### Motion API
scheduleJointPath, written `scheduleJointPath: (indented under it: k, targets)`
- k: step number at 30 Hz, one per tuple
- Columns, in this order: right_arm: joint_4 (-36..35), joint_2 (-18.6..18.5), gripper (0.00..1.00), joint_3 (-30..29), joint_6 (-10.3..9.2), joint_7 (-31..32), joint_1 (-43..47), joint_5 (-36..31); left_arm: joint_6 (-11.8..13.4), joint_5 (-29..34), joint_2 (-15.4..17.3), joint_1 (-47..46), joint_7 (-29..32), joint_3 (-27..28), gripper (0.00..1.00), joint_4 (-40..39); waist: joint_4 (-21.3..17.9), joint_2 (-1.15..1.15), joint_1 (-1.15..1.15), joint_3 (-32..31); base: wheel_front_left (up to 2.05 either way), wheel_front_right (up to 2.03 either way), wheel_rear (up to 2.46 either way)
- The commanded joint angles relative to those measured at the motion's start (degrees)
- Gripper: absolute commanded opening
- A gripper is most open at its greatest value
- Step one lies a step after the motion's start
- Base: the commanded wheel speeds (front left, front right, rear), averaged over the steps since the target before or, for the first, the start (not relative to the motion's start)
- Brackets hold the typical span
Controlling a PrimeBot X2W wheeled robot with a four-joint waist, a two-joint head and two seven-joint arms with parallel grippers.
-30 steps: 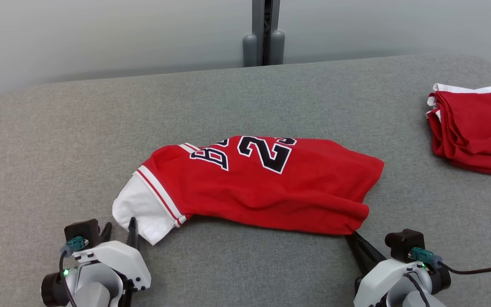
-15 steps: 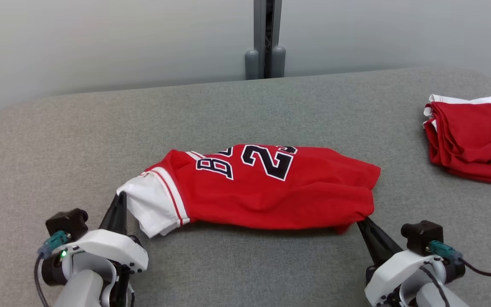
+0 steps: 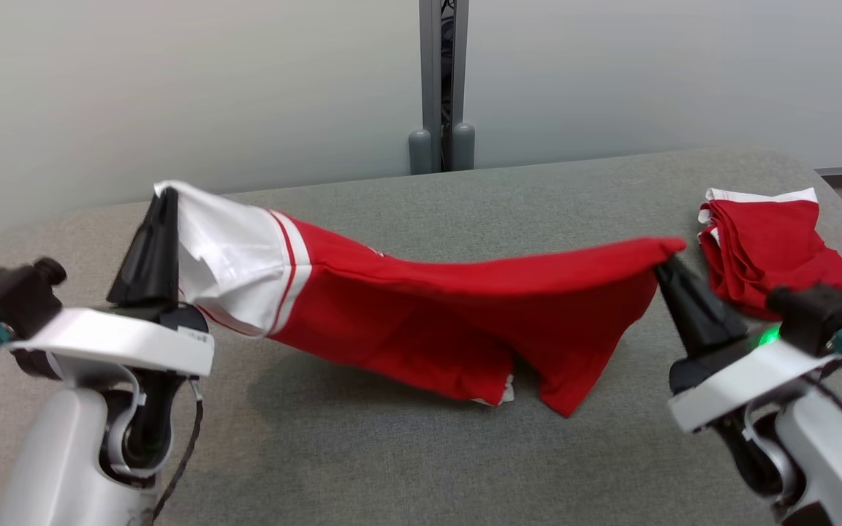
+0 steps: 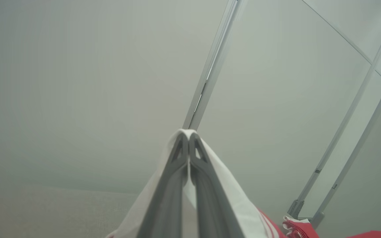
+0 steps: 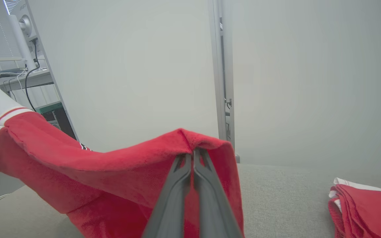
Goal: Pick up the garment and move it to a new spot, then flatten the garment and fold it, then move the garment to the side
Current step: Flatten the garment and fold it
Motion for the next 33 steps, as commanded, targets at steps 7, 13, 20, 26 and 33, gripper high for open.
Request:
scheduleJointPath:
  k: [7,13,20,26,33]
  targets:
    - [-3.6,-4.9,0.0,0.2,0.02,1.7,-8.0,3.7,1.6,-4.3,2.3,-5.3,8.3,1.3,0.0,-10.9,-0.3,0.0,0.0,-0.7,0.0,0.0,0.0]
    - [-4.9,-8.7,0.0,-0.1,0.02,4.1,-15.3,4.9,2.6,-5.2,5.5,-13.6,14.1,2.3,0.0,-15.7,-0.2,0.0,0.0,-0.9,0.0,0.0,0.0]
    - [-5.1,-11.7,0.0,0.2,0.02,5.9,-24.4,4.7,3.0,-4.5,8.2,-23.8,19.4,1.4,0.0,-15.3,-0.6,0.0,0.0,-0.7,0.0,0.0,0.0]
    - [-0.9,-11.1,0.0,2.9,0.02,8.1,-30.0,5.0,3.7,-4.5,8.5,-28.6,22.8,-0.2,0.0,-10.2,-0.9,0.0,0.0,0.6,0.0,0.0,0.0]
    - [10.6,-8.7,0.0,7.9,0.02,9.1,-40.7,4.1,1.9,-1.2,8.1,-38.6,21.4,-2.8,0.0,1.7,-0.3,0.0,0.0,7.8,0.0,0.0,0.0]
